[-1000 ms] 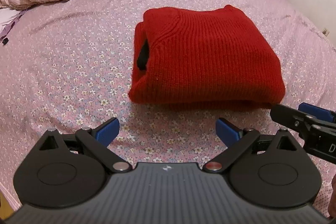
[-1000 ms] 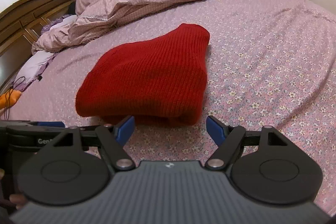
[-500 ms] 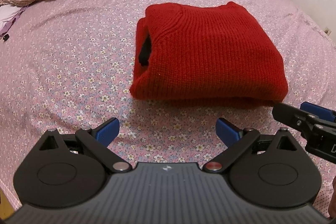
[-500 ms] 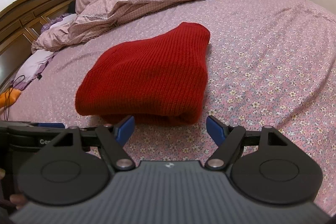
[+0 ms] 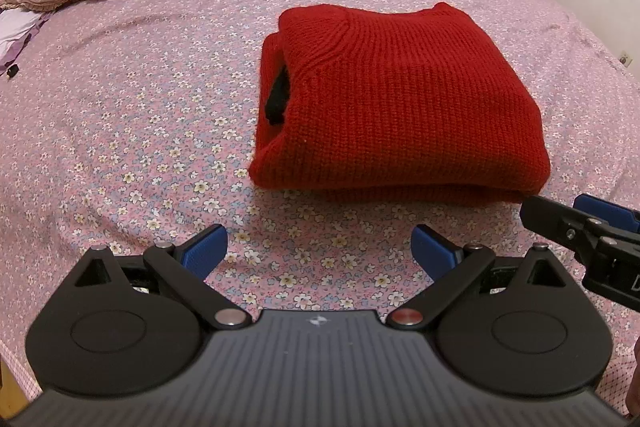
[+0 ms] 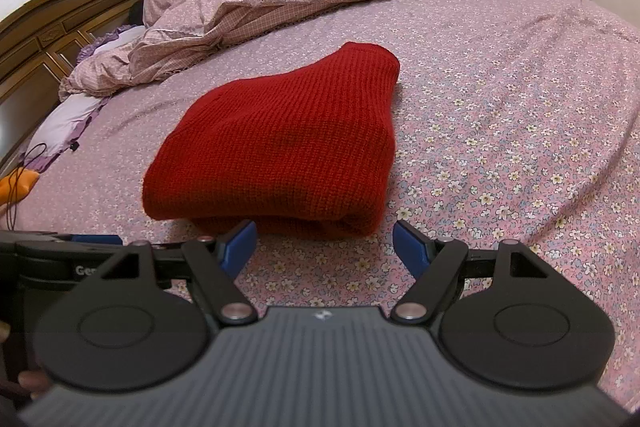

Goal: Fold small clothes

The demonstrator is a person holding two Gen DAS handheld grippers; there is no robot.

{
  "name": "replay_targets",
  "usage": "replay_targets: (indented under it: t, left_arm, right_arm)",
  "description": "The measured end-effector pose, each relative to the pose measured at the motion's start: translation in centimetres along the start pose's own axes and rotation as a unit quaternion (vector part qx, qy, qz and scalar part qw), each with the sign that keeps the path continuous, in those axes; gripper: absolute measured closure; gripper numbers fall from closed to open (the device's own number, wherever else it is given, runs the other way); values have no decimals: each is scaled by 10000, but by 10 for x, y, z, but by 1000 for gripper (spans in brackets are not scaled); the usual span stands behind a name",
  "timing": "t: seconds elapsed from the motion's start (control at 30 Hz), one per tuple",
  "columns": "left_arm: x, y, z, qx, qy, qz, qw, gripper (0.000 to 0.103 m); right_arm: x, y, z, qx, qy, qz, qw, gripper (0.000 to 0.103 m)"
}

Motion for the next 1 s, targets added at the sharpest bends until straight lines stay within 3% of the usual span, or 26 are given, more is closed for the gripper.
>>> replay_targets:
  t: [1.0]
  left_arm:
    - [0, -1, -1, 17, -10, -10, 10000, 3]
  right_arm:
    - [0, -2, 2, -5, 30, -2, 10000, 26]
Point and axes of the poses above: each gripper's, at about its wrist camera, not at the fingertips, and y roughly against the way its jaws point, z to its right, x to its top, the point moved 6 cm from there along -y, roughly the way its jaws point, and after that the axes turned 1 degree about z, right-handed, at the moved point
